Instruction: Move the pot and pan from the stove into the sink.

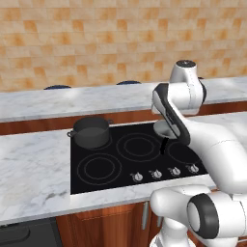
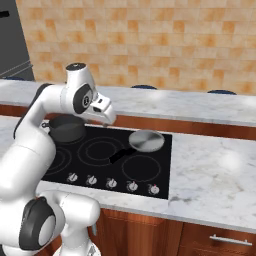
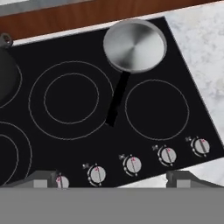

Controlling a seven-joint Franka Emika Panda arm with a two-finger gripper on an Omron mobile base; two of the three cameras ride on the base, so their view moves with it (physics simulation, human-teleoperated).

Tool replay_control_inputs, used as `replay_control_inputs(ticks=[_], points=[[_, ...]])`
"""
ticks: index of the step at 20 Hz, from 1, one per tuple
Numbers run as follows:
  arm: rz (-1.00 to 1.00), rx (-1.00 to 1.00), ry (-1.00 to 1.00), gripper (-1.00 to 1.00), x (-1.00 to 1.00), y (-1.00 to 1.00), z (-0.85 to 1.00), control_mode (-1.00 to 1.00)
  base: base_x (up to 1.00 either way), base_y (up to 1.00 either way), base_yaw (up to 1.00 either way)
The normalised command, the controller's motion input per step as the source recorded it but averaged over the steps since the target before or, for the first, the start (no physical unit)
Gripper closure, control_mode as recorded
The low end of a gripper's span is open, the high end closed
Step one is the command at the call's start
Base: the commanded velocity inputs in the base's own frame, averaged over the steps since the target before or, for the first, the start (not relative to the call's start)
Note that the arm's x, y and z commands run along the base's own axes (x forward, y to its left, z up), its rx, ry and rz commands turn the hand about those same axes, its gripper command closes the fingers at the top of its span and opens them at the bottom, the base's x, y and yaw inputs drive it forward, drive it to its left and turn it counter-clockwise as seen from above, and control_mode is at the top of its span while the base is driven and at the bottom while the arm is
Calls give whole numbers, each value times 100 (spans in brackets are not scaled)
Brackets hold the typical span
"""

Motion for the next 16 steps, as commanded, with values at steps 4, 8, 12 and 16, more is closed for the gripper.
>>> replay_control_inputs(ticks=[4,8,12,16], points=[[-9,1,0,-100,19,-14,-40,-100,0,0,0],[-7,0,0,-100,15,-14,-42,-100,0,0,0],[-6,0,0,-100,8,-15,-45,-100,0,0,0],[-5,0,0,-100,2,-13,-48,-100,0,0,0]])
